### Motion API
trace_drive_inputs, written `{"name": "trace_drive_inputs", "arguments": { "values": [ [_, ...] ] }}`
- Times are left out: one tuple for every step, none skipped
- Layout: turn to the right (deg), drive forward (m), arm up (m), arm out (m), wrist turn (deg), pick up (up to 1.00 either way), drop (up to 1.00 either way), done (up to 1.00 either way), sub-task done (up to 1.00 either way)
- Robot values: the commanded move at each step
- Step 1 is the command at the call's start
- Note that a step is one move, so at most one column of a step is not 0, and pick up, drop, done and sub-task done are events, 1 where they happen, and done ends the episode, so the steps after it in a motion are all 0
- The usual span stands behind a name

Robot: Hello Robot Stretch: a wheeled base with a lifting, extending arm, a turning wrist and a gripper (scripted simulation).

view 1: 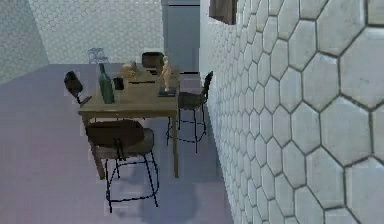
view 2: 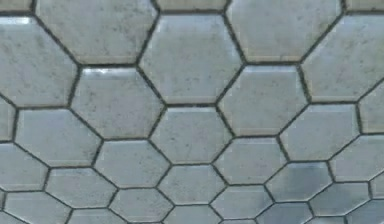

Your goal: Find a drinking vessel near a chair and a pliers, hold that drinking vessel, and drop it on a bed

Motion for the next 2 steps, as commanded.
{"name": "trace_drive_inputs", "arguments": {
  "values": [
    [-45.0, 0.0, 0.0, 0.0, 0.0, 0.0, 0.0, 0.0, 0.0],
    [-3.0, 0.0, 0.0, 0.0, 0.0, 0.0, 0.0, 0.0, 0.0]
  ]
}}
